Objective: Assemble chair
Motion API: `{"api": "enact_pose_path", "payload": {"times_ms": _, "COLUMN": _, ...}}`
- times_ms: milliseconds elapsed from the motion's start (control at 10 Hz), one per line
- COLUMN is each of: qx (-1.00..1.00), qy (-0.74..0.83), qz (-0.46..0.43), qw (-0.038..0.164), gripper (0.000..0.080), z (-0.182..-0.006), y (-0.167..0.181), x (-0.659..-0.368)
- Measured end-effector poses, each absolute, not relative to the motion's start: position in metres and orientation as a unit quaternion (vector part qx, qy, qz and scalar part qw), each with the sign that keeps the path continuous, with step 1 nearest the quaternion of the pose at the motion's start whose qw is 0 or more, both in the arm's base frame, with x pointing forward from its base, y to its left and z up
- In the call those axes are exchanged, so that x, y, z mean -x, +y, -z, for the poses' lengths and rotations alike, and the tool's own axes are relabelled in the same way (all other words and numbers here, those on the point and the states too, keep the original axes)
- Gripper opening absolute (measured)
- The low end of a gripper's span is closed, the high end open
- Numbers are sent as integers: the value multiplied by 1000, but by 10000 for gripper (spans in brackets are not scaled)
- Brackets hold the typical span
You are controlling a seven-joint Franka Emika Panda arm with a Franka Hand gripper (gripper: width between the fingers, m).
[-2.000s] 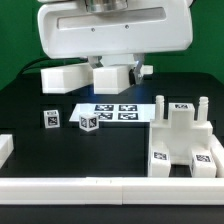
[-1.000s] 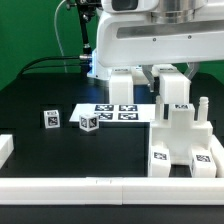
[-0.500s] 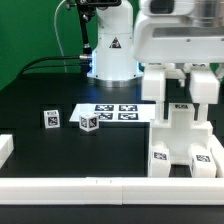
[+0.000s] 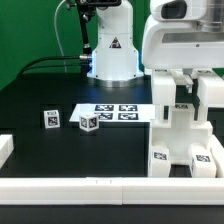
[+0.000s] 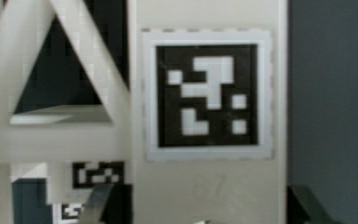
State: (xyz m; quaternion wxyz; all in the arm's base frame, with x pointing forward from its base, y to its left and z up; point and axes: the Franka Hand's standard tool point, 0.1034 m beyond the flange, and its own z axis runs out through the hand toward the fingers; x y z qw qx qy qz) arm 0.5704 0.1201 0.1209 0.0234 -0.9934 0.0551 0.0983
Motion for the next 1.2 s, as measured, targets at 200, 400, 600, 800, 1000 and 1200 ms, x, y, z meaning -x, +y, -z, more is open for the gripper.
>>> {"api": "enact_pose_path", "payload": {"times_ms": 200, "qx": 994, "qy": 57, "qz": -86, "qw": 25, "gripper": 284, "z": -116, "y": 124, "x": -569}}
{"api": "enact_pose_path", "payload": {"times_ms": 400, "qx": 994, "qy": 59, "qz": -84, "qw": 25, "gripper": 284, "z": -116, "y": 125, "x": -569}}
{"api": "enact_pose_path", "payload": {"times_ms": 600, "qx": 994, "qy": 59, "qz": -85, "qw": 25, "gripper": 284, "z": -116, "y": 124, "x": -568}}
{"api": "enact_pose_path", "payload": {"times_ms": 800, "qx": 994, "qy": 63, "qz": -87, "qw": 25, "gripper": 284, "z": -117, "y": 116, "x": -566}}
{"api": "enact_pose_path", "payload": {"times_ms": 1000, "qx": 994, "qy": 65, "qz": -84, "qw": 25, "gripper": 284, "z": -116, "y": 109, "x": -567}}
{"api": "enact_pose_path", "payload": {"times_ms": 1200, "qx": 995, "qy": 65, "qz": -75, "qw": 26, "gripper": 284, "z": -116, "y": 112, "x": -571}}
